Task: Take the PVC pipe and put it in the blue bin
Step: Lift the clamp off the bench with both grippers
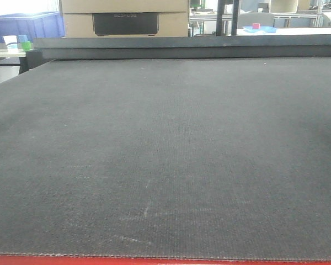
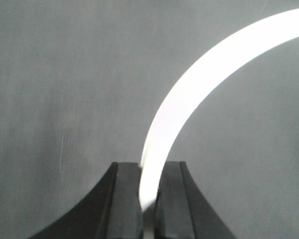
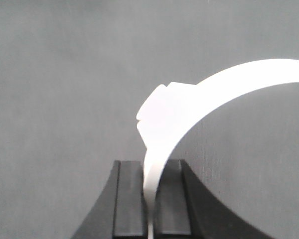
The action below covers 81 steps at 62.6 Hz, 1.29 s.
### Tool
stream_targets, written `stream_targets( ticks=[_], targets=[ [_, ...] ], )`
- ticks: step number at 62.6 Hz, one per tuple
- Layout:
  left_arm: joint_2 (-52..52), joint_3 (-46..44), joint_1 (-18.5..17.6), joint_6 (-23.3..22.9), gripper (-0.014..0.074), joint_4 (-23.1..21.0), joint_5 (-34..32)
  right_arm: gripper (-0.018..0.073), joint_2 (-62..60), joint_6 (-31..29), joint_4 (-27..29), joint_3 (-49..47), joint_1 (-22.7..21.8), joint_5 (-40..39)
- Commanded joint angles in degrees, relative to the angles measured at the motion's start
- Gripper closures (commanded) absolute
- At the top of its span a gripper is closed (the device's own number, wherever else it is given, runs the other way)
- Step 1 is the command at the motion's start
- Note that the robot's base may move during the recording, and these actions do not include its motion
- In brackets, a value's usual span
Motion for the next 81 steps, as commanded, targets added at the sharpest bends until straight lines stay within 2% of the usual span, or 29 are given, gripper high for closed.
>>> stream_targets(
  ticks=[1, 9, 20, 31, 43, 56, 66, 74, 81],
  targets=[
    [-2.50, 1.44, -0.35, -0.13, 0.0707, -0.02, -5.72, 0.0727, -4.25, -1.14, -0.31, 4.22, -0.02, -7.39],
    [-6.56, 7.24, -0.35, -0.13, 0.0707, 1.13, -15.51, 0.0727, -11.04, -1.14, -0.31, 10.73, -0.02, -16.19],
    [-14.07, 17.01, -0.35, -0.13, 0.0707, 1.13, -26.88, 0.0727, -19.72, -1.14, -0.43, 17.64, -0.02, -21.37],
    [-18.71, 23.87, -0.35, -0.13, 0.0707, 1.59, -26.88, 0.0727, -26.70, -1.14, -0.43, 23.26, -0.02, -23.82],
    [-20.84, 25.70, -0.35, -0.13, 0.0707, 1.59, -25.15, 0.0727, -28.50, -1.14, -0.43, 23.95, -0.02, -24.46],
    [-20.72, 25.70, -0.35, -0.13, 0.0707, 1.59, -31.52, 0.0727, -28.50, -1.14, -0.43, 23.95, -0.02, -27.84],
    [-20.72, 25.70, -0.35, -0.13, 0.0707, 1.59, -32.37, 0.0727, -28.50, -1.14, -0.43, 23.95, -0.02, -26.38],
    [-20.72, 25.70, -0.35, -0.13, 0.0707, 1.59, -32.37, 0.0727, -28.50, -1.14, 0.42, 24.31, -0.02, -20.81],
    [-20.72, 25.70, -0.35, -0.13, 0.0707, 1.59, -32.37, 0.0727, -28.40, -1.14, 0.68, 24.71, -0.02, -19.21]
  ],
)
